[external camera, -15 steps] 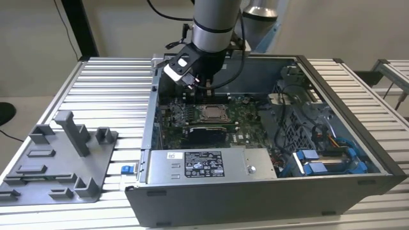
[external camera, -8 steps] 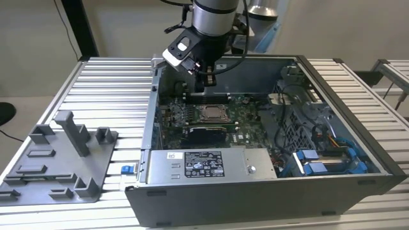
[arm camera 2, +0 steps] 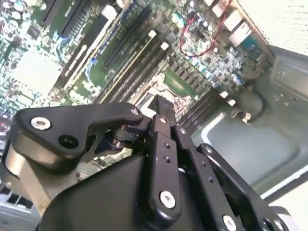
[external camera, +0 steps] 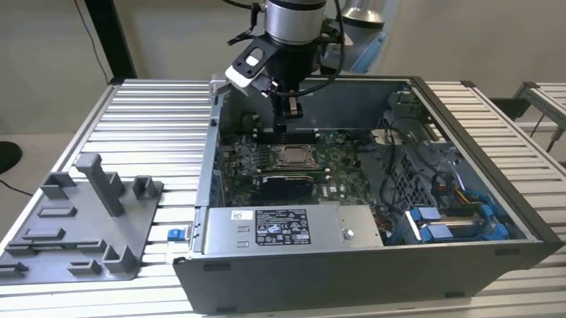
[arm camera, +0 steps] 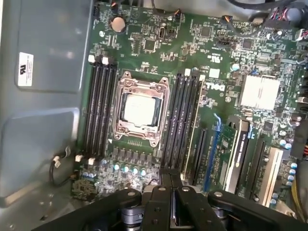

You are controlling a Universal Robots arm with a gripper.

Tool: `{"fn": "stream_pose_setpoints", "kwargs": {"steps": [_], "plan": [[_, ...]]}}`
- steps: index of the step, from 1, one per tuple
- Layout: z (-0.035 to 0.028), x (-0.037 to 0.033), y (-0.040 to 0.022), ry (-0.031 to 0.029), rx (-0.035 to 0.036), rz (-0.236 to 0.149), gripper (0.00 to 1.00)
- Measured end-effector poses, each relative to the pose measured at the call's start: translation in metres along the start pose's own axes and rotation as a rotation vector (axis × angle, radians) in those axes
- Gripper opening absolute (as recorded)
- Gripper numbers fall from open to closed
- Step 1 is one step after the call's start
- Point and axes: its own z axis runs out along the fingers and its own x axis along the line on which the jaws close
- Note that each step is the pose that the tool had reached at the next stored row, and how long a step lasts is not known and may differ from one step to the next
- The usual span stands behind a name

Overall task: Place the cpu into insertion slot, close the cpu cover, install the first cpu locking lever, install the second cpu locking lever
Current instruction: 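Install the second cpu locking lever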

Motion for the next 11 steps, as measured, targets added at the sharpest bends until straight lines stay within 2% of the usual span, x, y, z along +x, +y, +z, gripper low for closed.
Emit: {"fn": "stream_pose_setpoints", "kwargs": {"steps": [2, 11], "plan": [[-0.0062, 0.0007, -0.0001, 0.0002, -0.0003, 0.001, 0.00], [-0.0080, 0.0010, -0.0002, 0.0003, -0.0004, 0.002, 0.00]]}}
